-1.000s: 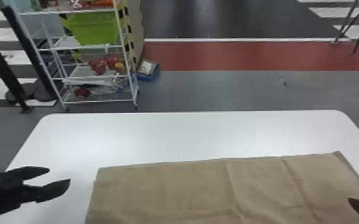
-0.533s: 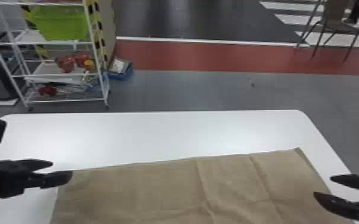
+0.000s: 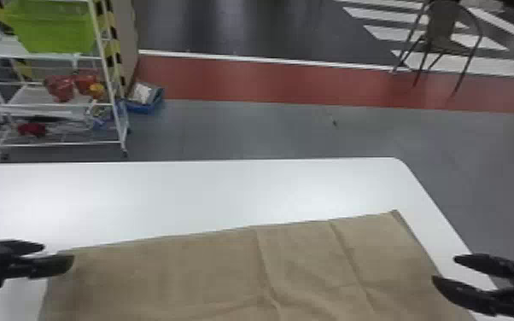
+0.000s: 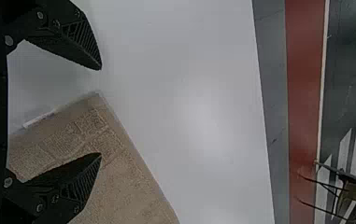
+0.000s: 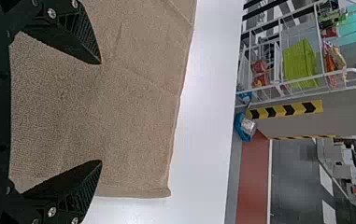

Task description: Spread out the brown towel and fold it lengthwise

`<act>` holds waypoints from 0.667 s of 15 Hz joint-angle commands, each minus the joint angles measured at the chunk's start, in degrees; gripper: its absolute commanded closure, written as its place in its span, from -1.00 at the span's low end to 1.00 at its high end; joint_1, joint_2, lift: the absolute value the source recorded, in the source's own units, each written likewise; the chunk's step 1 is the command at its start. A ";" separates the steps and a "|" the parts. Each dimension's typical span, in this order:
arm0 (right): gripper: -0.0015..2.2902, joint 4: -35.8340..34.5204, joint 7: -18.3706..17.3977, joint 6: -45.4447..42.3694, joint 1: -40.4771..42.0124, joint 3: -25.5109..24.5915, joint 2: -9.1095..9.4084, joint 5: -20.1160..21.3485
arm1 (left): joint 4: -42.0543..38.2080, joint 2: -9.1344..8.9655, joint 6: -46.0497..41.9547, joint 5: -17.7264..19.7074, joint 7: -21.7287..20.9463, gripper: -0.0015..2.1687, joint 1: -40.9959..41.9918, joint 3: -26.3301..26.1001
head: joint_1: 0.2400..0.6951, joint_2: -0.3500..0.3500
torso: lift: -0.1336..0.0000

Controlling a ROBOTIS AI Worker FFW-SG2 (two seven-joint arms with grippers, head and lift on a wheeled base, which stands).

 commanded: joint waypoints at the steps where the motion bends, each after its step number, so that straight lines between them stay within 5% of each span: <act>1: -0.87 0.28 0.28 -0.11 0.22 -0.02 0.00 -0.23 | 0.50 0.07 -0.42 -0.03 -0.05 -0.75 0.00 0.23 | 1.00 -0.45 | -0.83; 10: -0.87 2.04 0.28 -2.39 0.57 -0.99 -0.18 -1.11 | 3.40 -0.20 -1.65 -0.20 0.91 -0.68 -1.06 -1.35 | 1.00 -0.48 | -0.83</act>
